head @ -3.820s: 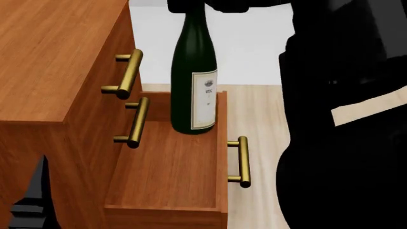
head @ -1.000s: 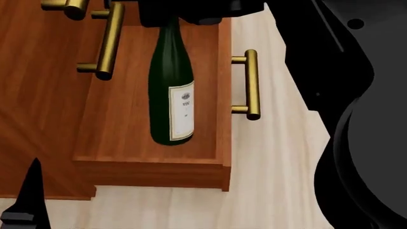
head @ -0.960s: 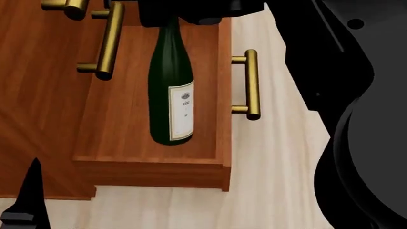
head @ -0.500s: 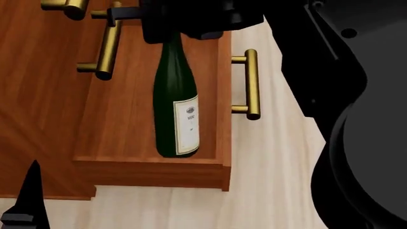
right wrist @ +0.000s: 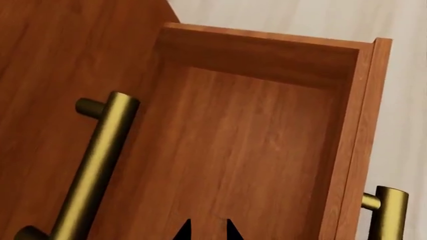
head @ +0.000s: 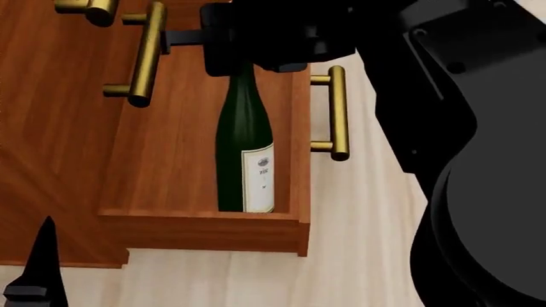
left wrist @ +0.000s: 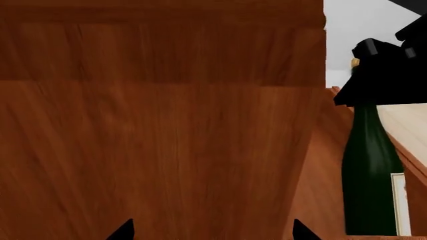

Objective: Put the wine bottle in the bottom drawer of the cabinet.

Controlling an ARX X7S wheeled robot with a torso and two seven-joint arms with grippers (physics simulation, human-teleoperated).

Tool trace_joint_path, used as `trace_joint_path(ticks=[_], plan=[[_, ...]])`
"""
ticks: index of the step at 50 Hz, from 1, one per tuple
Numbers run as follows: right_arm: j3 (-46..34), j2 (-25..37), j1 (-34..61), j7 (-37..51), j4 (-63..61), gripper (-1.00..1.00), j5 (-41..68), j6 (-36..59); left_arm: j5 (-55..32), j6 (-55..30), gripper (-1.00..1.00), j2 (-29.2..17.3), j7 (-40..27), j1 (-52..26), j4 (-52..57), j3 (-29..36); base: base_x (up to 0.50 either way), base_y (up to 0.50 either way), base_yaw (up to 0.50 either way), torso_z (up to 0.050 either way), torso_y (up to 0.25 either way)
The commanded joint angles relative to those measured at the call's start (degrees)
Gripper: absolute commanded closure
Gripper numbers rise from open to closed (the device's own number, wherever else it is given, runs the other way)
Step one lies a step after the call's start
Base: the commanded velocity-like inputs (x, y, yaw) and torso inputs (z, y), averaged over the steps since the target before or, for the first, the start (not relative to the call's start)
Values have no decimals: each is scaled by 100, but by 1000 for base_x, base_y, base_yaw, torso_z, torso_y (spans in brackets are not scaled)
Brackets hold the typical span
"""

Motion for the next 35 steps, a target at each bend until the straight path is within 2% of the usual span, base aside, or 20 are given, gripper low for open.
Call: trace_joint_path(ticks=[1,35], plan=[[71,-5,-88,-27,-25,100,51,-42,26,106,-100,-15,67,90,-123,-5,0,0,0,0,0],[71,-5,-88,-27,-25,100,51,-42,182,229,-100,-47,116,249,-216,-33,0,0,0,0,-9]])
